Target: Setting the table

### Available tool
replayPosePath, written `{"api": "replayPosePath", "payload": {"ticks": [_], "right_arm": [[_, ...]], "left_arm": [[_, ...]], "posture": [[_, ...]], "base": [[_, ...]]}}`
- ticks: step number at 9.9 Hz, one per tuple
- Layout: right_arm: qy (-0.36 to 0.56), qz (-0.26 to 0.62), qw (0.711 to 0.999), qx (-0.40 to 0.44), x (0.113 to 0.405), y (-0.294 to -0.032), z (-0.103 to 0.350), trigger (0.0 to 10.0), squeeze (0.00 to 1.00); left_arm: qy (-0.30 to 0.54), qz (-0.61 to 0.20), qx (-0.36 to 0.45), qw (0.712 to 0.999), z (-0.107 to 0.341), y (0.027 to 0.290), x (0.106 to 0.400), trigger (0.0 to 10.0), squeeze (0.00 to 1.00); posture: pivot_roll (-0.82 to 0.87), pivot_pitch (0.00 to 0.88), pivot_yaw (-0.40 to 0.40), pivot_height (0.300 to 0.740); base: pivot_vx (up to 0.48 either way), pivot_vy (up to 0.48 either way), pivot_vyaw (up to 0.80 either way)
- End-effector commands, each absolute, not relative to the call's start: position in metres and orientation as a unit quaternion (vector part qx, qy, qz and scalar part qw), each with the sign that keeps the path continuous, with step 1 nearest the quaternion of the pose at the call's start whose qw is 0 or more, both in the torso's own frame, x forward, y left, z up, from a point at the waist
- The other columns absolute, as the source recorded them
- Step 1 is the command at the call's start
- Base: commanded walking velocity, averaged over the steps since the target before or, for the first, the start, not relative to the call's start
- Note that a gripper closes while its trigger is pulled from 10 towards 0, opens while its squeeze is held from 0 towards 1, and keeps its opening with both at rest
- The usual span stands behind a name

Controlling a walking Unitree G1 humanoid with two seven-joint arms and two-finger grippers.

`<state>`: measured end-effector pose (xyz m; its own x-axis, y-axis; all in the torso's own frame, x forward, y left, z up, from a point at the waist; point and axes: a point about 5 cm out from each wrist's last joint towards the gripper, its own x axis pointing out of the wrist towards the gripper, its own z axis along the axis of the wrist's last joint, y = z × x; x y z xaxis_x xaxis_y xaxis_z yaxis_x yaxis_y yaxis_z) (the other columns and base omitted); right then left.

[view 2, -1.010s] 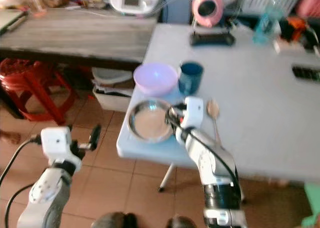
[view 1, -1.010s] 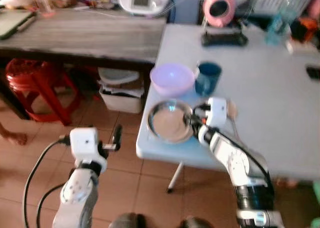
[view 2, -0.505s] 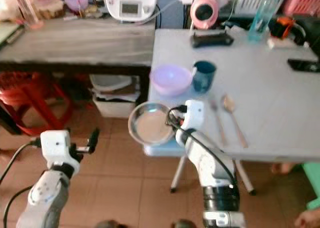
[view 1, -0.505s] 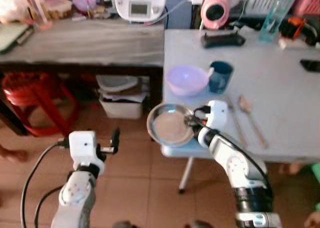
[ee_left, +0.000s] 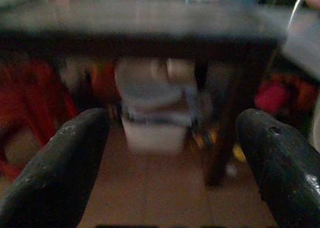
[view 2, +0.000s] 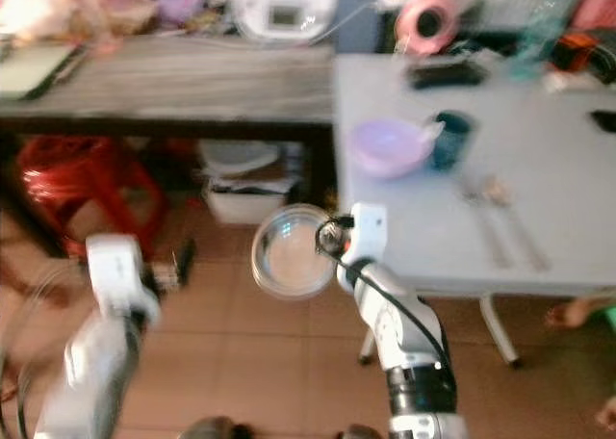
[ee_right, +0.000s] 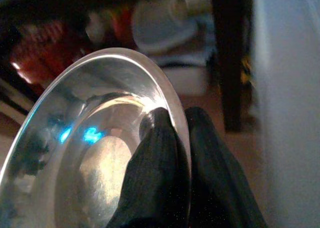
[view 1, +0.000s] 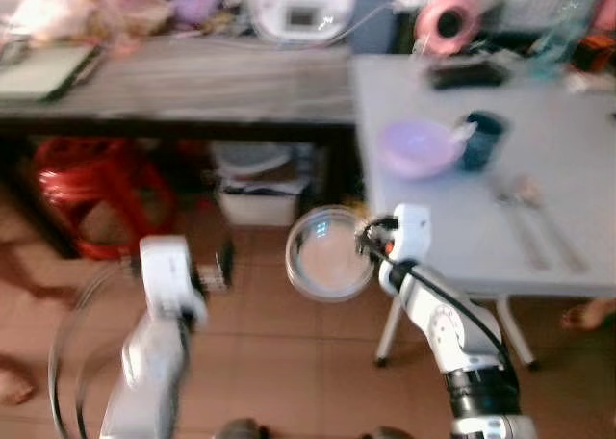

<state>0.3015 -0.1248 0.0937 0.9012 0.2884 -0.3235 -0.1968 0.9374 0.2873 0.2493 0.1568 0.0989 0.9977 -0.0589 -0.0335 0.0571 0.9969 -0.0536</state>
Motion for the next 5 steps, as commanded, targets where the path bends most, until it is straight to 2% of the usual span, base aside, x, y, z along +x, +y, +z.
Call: {"api": "replayPosePath", "payload": {"ticks": [1, 3, 5], "right_arm": [[0.172, 0.109, 0.971, 0.124, 0.3029, -0.1337, 0.097, 10.0, 0.0], [0.16, 0.122, 0.97, 0.137, 0.3029, -0.1304, 0.0994, 10.0, 0.0], [0.137, 0.125, 0.972, 0.148, 0.3048, -0.1284, 0.104, 10.0, 0.0]], "left_arm": [[0.011, -0.045, -0.028, 0.999, 0.1007, 0.1502, 0.2505, 10.0, 0.0], [0.004, -0.035, -0.023, 0.999, 0.1024, 0.1585, 0.253, 10.0, 0.0], [0.001, -0.038, -0.024, 0.999, 0.1012, 0.1551, 0.2536, 10.0, 0.0]], "posture": [[0.05, 0.035, 0.044, 0.74], [0.05, 0.033, 0.039, 0.74], [0.05, 0.038, 0.037, 0.74]], "base": [[0.3, 0.375, 0.0], [0.459, 0.0, 0.0], [0.459, 0.0, 0.0]]}}
